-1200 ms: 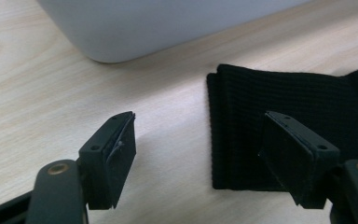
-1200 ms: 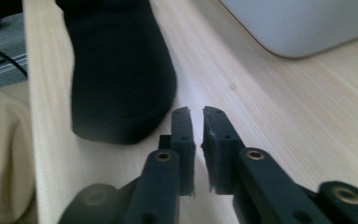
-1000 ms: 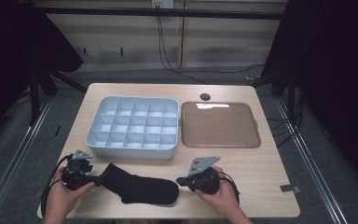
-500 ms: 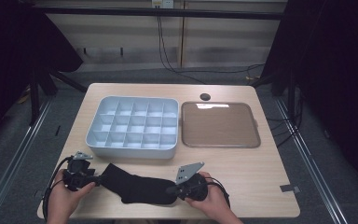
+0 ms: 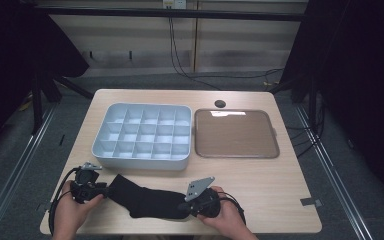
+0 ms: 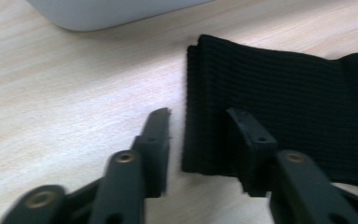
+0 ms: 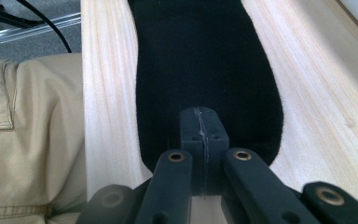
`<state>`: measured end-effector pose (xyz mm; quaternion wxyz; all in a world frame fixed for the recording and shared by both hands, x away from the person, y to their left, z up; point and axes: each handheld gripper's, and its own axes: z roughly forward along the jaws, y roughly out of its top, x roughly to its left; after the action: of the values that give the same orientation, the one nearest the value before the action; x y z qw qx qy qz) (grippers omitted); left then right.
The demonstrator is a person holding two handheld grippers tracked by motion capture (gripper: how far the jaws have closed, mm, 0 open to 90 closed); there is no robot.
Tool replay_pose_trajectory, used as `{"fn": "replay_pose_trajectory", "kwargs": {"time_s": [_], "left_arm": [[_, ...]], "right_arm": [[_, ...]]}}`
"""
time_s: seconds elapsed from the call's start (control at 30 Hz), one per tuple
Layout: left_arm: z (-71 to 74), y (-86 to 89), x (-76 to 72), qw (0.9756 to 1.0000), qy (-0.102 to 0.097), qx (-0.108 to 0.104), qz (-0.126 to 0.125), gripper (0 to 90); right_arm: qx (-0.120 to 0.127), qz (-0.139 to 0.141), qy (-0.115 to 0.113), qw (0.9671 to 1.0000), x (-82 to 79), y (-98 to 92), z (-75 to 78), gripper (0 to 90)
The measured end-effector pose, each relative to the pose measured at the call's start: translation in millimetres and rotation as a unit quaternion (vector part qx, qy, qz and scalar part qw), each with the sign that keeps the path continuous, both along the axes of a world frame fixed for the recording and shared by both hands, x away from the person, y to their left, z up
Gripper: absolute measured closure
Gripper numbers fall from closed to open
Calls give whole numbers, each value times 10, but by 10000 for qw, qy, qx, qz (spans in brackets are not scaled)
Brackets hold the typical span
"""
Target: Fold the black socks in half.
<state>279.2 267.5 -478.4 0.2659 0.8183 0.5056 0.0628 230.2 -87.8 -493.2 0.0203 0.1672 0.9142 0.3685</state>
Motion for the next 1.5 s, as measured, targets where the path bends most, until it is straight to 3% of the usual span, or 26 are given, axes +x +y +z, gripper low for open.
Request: {"fn": "replay_pose_trajectory", "kwargs": {"time_s": [0.17, 0.23, 0.43, 1.03, 1.5], "left_arm": [[19, 3, 24, 9998, 197, 32, -51, 732], [19, 1, 41, 9994, 323, -87, -33, 768], [92, -36, 42, 9993, 356, 58, -14, 784], [419, -94, -6, 9997, 154, -51, -178, 786], [643, -313, -66, 9990, 56, 15, -449, 786]], "right_arm": [[25, -5, 23, 10000, 0, 1, -7, 900], [23, -4, 21, 10000, 0, 1, -7, 900], [38, -27, 48, 10000, 0, 0, -9, 900], [43, -64, 16, 10000, -10, 5, -11, 900], [73, -125, 41, 9999, -10, 18, -17, 900]]}}
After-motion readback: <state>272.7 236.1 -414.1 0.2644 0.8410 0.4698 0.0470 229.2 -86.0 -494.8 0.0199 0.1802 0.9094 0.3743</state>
